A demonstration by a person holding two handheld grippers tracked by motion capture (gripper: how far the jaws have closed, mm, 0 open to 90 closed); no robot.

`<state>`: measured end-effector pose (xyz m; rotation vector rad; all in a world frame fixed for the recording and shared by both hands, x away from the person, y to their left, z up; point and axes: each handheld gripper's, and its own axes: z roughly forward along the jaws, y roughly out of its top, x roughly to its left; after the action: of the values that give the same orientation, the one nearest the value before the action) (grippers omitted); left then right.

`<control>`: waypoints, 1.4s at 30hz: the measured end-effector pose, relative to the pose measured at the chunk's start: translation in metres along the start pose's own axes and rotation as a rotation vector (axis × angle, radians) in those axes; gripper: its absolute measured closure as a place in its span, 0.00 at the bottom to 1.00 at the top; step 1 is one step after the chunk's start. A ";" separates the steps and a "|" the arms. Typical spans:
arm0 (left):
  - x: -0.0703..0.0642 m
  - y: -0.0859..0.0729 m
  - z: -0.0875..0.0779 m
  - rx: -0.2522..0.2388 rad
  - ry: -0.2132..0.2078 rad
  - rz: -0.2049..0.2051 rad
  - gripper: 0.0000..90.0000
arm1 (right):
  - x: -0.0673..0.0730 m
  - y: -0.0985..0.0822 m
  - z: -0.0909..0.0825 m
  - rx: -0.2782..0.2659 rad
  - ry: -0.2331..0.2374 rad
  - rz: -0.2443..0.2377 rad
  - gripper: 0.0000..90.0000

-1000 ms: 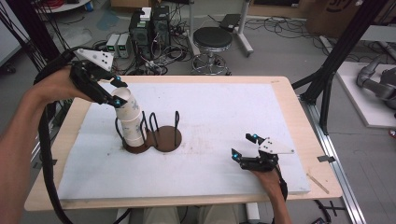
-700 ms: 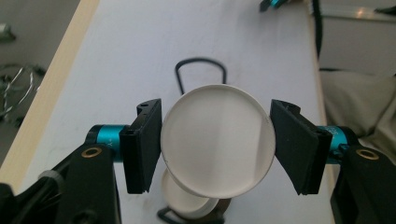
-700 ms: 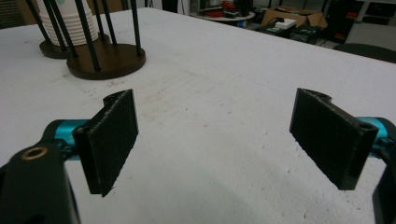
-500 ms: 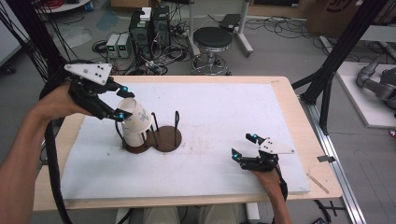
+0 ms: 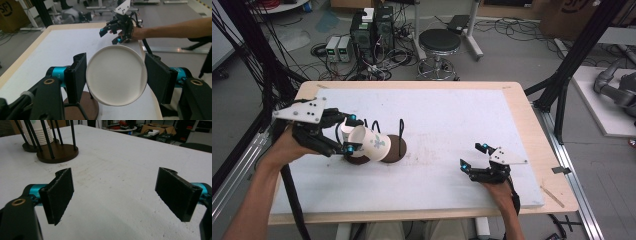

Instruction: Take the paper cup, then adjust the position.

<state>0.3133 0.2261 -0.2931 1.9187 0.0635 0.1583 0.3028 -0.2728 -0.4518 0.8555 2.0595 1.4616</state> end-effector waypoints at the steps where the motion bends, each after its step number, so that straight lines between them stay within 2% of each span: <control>1: -0.003 -0.005 0.003 -0.015 -0.001 -0.004 0.41 | 0.000 0.000 0.000 -0.001 -0.001 -0.003 0.17; 7: -0.017 -0.036 0.021 -0.108 0.027 -0.054 0.41 | 0.001 0.000 -0.001 -0.001 0.002 0.002 0.17; 13: -0.023 -0.054 0.036 -0.146 0.037 -0.072 0.41 | 0.001 0.000 -0.001 0.000 0.002 -0.006 0.17; 19: -0.027 -0.069 0.044 -0.191 0.042 -0.082 0.41 | 0.000 0.000 0.000 0.000 0.003 -0.007 0.17; 23: -0.028 -0.074 0.048 -0.187 0.048 -0.079 0.41 | 0.000 0.000 0.000 0.003 0.007 0.000 0.17; 33: -0.026 -0.089 0.054 -0.189 0.025 -0.100 0.41 | 0.001 0.000 0.000 0.008 0.009 -0.004 0.17; 42: -0.027 -0.092 0.053 -0.191 0.048 -0.111 0.41 | 0.000 0.000 -0.001 -0.003 0.021 -0.002 0.17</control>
<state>0.2975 0.2057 -0.3994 1.7165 0.1800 0.1310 0.3025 -0.2736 -0.4518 0.8402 2.0725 1.4786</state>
